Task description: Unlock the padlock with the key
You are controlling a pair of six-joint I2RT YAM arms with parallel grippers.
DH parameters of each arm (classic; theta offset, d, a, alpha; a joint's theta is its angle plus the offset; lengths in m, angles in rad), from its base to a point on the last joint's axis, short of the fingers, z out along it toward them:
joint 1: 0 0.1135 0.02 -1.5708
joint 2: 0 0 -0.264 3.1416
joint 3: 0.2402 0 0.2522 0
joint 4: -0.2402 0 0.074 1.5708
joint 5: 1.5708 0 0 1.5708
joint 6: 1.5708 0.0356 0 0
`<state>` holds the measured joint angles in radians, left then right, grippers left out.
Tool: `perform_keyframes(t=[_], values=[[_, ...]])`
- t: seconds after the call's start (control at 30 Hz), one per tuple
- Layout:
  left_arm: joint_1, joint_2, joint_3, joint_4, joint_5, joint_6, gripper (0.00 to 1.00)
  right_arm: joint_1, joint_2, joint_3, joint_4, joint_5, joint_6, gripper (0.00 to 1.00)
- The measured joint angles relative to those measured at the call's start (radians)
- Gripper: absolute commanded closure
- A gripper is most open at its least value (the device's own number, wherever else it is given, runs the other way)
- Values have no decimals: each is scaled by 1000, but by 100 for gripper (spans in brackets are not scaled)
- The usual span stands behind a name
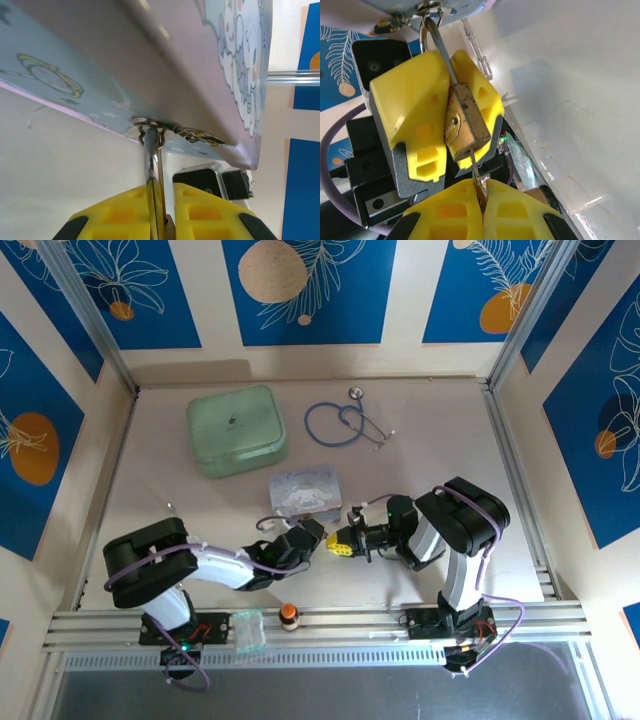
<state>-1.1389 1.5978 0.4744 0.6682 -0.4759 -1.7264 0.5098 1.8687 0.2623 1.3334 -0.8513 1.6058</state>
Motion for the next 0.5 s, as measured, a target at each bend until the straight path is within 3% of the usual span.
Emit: perform_keyframes(t=[0.33,0.5], values=[[0,1,-1,20,22,8,100,-21,9,2,20,-29,3,100],[8,1,0,14,21,16,100,15,-16,1,1,39,4,100]])
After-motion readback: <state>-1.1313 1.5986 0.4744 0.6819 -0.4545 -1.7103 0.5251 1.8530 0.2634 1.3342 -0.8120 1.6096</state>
